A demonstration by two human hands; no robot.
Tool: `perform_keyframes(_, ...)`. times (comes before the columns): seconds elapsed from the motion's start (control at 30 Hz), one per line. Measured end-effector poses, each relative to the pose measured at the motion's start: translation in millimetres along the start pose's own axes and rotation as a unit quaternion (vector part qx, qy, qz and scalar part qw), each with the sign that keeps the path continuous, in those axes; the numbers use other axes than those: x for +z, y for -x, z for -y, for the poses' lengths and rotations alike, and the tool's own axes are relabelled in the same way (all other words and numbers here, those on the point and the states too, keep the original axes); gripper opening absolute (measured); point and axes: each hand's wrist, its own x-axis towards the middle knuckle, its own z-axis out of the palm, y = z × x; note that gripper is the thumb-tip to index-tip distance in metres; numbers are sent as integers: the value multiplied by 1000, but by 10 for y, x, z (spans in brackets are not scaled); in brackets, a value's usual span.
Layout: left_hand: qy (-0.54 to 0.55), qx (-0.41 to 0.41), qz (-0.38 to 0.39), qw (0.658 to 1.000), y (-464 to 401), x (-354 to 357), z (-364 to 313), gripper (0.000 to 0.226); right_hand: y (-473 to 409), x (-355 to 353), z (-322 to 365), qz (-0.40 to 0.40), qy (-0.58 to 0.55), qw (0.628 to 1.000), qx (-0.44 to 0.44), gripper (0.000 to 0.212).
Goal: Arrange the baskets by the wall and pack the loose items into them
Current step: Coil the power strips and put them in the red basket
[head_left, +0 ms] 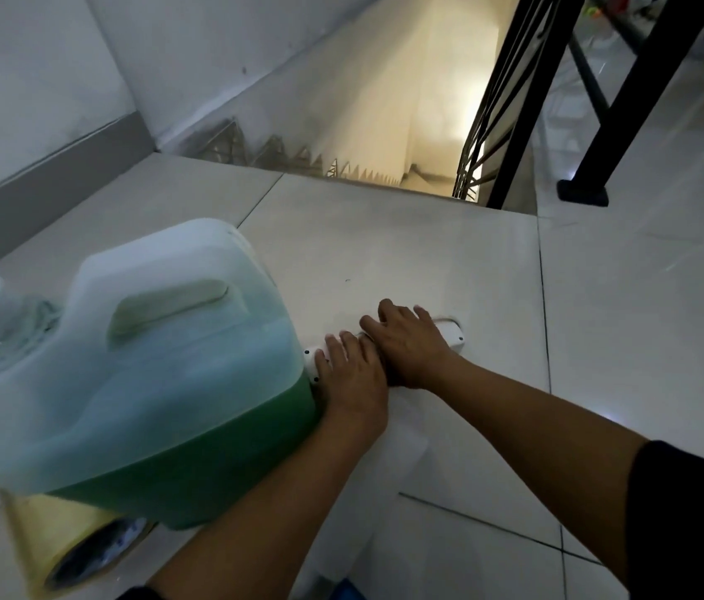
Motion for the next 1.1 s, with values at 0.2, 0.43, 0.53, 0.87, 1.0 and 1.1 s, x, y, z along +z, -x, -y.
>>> perform_keyframes(0.2, 131, 64, -139, 980, 91, -332, -89, 72, 234, -188, -109, -75, -85, 983, 143, 63)
perform_keyframes(0.43, 390, 184, -380, 818, 357, -1238, -226, 51, 321, -1075, -188, -299, -279, 870, 275, 51)
perform_keyframes(0.53, 473, 153, -398, 771, 502, -1796, -126, 53, 299, -1605, -52, -374, -317, 834, 252, 49)
perform_keyframes(0.87, 761, -38, -267, 591, 1339, -2856, 1429, 60, 253, -3025, 1491, -369, -289, 881, 65, 76)
perform_keyframes(1.0, 775, -115, -287, 551, 1809, -2820, 2396, 63, 191, -3215, 2476, -357, -248, 900, -29, 74)
perform_keyframes(1.1, 795, -161, -310, 495, 2209, -2672, 3069, 61, 172, -3253, 3258, -331, -226, 910, -103, 78)
